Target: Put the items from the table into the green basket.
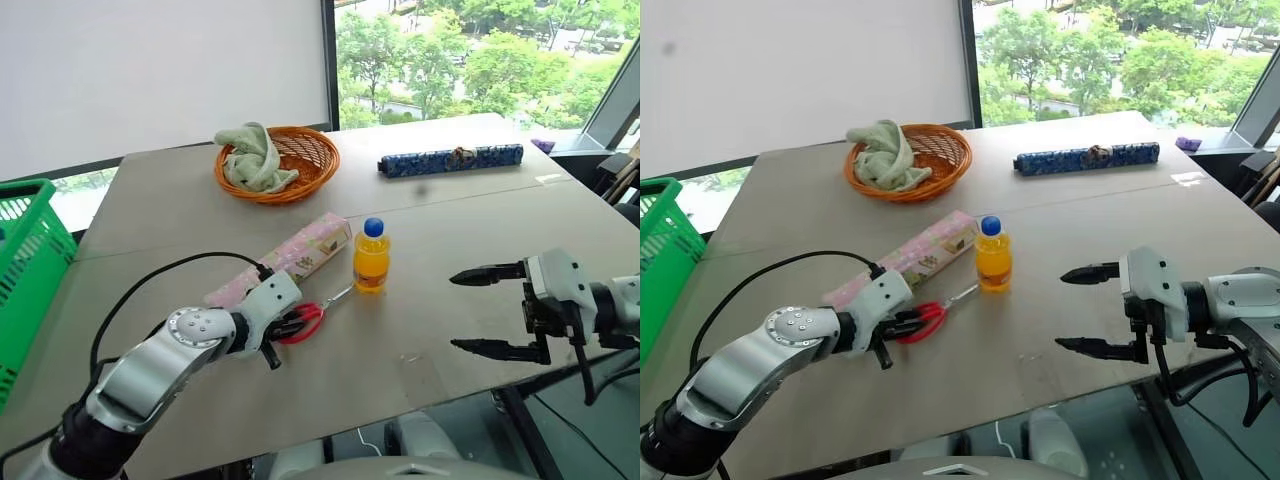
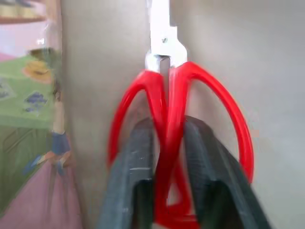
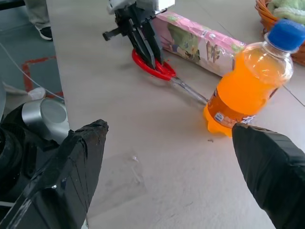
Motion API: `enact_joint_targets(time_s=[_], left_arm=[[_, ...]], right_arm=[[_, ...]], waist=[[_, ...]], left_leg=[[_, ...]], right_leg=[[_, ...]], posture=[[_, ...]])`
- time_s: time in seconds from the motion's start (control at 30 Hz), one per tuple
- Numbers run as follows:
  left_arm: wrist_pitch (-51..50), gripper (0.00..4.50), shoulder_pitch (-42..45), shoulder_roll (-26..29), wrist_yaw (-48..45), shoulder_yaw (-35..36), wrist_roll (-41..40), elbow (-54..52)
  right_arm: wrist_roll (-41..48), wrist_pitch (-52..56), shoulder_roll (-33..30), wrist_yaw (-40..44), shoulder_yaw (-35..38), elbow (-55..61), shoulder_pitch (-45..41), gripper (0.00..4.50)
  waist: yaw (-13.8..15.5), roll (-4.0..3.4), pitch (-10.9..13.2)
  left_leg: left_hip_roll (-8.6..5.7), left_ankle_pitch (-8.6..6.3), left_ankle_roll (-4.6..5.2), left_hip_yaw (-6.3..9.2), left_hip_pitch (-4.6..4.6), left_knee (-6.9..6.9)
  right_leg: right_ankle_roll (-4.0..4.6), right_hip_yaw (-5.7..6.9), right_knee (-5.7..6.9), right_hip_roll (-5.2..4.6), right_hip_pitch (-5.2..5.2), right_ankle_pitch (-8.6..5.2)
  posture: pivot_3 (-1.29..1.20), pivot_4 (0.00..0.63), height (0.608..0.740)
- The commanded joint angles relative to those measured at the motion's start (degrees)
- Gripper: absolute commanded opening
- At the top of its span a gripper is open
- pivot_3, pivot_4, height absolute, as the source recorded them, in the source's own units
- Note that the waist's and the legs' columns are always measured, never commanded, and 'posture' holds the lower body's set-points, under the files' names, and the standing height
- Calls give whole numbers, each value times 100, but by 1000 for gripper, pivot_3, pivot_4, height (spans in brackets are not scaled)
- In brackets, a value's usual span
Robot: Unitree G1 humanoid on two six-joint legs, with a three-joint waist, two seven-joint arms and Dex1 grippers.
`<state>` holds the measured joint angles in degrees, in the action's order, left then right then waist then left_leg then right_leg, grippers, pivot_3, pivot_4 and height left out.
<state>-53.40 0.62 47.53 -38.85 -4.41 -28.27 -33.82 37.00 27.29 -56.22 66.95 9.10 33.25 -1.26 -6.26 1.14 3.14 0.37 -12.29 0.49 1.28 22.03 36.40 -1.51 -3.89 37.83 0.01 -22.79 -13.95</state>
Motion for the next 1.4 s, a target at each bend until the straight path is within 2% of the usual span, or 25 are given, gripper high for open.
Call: enact_joint_targets(time_s=[0.03, 0.13, 0.23, 0.33, 0.43, 0.5, 0.53, 0.6, 0.63, 0.67, 0.7, 0.73, 0.9, 1.17, 1.4], left_arm=[[49, 908, -116, 191, -739, 1594, -998, -88], [110, 908, -404, 668, -1268, 2722, -1116, 445], [-93, 908, -478, 760, -1519, 3637, -1609, 774], [-48, 908, -612, 835, -1475, 3824, -1534, 731], [-551, 908, -616, 742, -1172, 3634, -1977, 166], [-916, 1424, -564, 665, -737, 3194, -2169, -387], [-1018, 1733, -573, 637, -600, 2950, -2282, -700], [-1335, 2650, -347, 324, 20, 2498, -2527, -1084], [-1452, 3179, -228, 200, 334, 2301, -2469, -1147], [-1568, 3517, -114, 104, 644, 2071, -2326, -1179], [-1654, 4112, -42, 83, 846, 1816, -2163, -1201], [-1720, 4357, 20, 47, 997, 1566, -2054, -1209], [-2014, 4357, 417, -161, 1788, 624, -1382, -748], [-1836, 4357, 526, -21, 1614, -189, -961, -653], [-1657, 4357, 555, -13, 1482, -430, -709, -515]], right_arm=[[57, -85, 26, -39, 115, 138, -51, 4500], [58, -120, 90, -14, 26, 69, -146, 4500], [-5, -185, 177, 43, -150, -82, -333, 4500], [-54, -234, 264, 96, -325, -238, -538, 4500], [-78, -260, 317, 142, -436, -335, -669, 4500], [-121, -290, 335, 174, -484, -398, -728, 4500], [-134, -295, 337, 188, -496, -412, -747, 4500], [-95, -262, 329, 182, -475, -398, -763, 4500], [-75, -248, 321, 177, -458, -383, -754, 4500], [-61, -239, 311, 174, -440, -368, -740, 4500], [-58, -237, 301, 171, -425, -352, -718, 4500], [-55, -226, 293, 153, -405, -327, -686, 4500], [9, -134, 248, -7, -233, -77, -418, 4500], [41, -64, 225, -148, -151, 69, -290, 4500], [31, -54, 230, -212, -138, 97, -269, 4500]], waist=[[-36, 14, 7], [-75, 13, 8], [-84, 11, 10], [-53, 16, 13], [30, 22, 17], [110, 26, 18], [136, 26, 18], [183, 26, 19], [209, 27, 19], [232, 26, 18], [241, 28, 18], [244, 29, 17], [227, 26, 16], [179, 26, 16], [96, 27, 17]], left_leg=[[2, 0, 0, 1, 2, 0], [3, 0, 0, 6, -1, 0], [4, 0, 0, 20, -7, -7], [2, 0, 0, 27, -6, -7], [0, -1, 0, 29, -5, -7], [0, -1, 0, 31, -4, -7], [0, -1, 1, 31, -4, -7], [0, -1, 0, 30, -5, -7], [0, -1, 1, 25, -4, -7], [1, -1, 1, 25, -6, -7], [1, -1, 1, 23, -11, -6], [0, -1, 1, 18, -13, -5], [-2, 0, 1, -1, -15, -5], [-2, -1, 0, -5, -14, -5], [-4, -1, 0, -4, -12, -5]], right_leg=[[0, 5, 0, 1, 0, 0], [1, 11, 3, 1, 1, -1], [1, 7, 2, 0, 2, -1], [0, 7, -1, -6, 3, -1], [-1, 4, -7, -15, 7, -1], [-1, 4, -8, -16, 7, -1], [-1, 4, -8, -16, 7, -1], [-2, 2, -8, -15, 8, -1], [-2, -2, -5, -12, 7, -1], [-2, -2, -6, -7, 8, 0], [-2, -2, -1, -3, 9, 0], [-3, -1, 4, 1, 11, 0], [-2, -2, 5, 13, 11, -1], [-1, -5, 3, 9, 9, -1], [-2, -4, 1, 6, 10, -1]], posture=[[-126, 0, 740], [-104, 0, 740], [-71, 0, 740], [-50, 0, 740], [-37, 0, 740], [-39, 0, 740], [-42, 0, 740], [-49, 0, 740], [-49, 0, 740], [-58, 0, 740], [-63, 0, 740], [-72, 0, 740], [-108, 0, 740], [-125, 0, 740], [-125, 0, 740]])
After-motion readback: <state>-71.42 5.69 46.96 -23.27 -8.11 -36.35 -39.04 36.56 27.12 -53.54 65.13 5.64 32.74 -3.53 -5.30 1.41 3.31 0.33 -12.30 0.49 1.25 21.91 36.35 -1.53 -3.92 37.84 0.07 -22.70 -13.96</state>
